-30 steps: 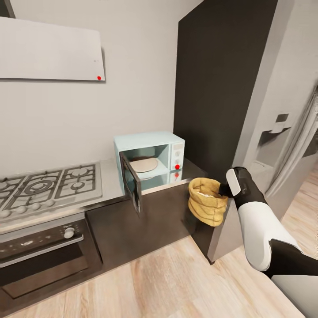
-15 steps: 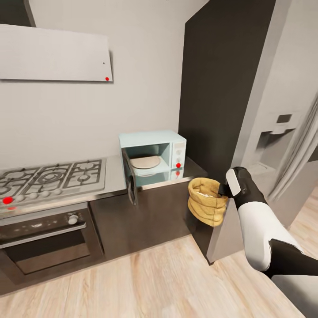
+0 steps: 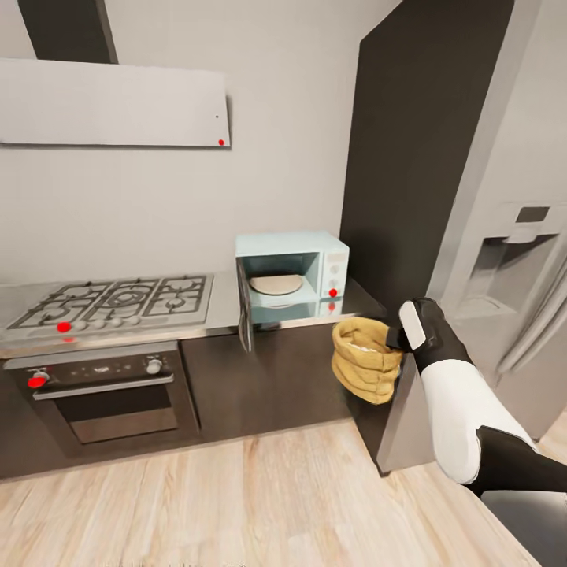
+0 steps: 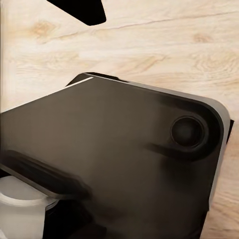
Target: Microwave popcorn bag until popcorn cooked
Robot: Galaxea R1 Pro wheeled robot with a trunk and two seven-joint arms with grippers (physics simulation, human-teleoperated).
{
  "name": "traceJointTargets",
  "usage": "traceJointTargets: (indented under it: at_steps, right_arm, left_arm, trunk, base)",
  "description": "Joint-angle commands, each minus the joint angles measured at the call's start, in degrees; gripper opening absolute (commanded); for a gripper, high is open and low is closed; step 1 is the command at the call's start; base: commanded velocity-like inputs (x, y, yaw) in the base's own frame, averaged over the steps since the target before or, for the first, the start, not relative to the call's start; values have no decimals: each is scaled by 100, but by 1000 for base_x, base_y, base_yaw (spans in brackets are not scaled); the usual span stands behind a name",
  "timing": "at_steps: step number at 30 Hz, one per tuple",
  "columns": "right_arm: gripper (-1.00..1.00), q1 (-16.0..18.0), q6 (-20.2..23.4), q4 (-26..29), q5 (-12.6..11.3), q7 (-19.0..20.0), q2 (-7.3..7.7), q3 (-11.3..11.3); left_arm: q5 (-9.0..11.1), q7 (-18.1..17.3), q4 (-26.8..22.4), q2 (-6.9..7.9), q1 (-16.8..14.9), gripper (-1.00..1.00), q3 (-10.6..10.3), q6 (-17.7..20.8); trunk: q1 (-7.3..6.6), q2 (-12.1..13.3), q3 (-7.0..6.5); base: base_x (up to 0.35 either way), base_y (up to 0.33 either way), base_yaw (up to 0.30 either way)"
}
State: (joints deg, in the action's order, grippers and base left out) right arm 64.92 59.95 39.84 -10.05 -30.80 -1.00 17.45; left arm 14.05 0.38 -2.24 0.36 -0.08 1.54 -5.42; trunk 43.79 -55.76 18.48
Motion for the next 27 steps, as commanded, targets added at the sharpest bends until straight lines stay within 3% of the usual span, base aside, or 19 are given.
traceJointTargets:
  at_steps: [1,27]
  right_arm:
    - [-100,4,5,7,-61,-58,-5,16]
    - [-100,4,5,-6,-55,-56,-7,18]
  left_arm:
    - [10,3,-4,-1,-1,100,13,-11]
    - [11,1,-2,-1,-1,100,13,-11]
  trunk:
    - [0,-4,6]
    - [0,-4,6]
  base:
    - [-9,-71,267]
    - [0,-4,249]
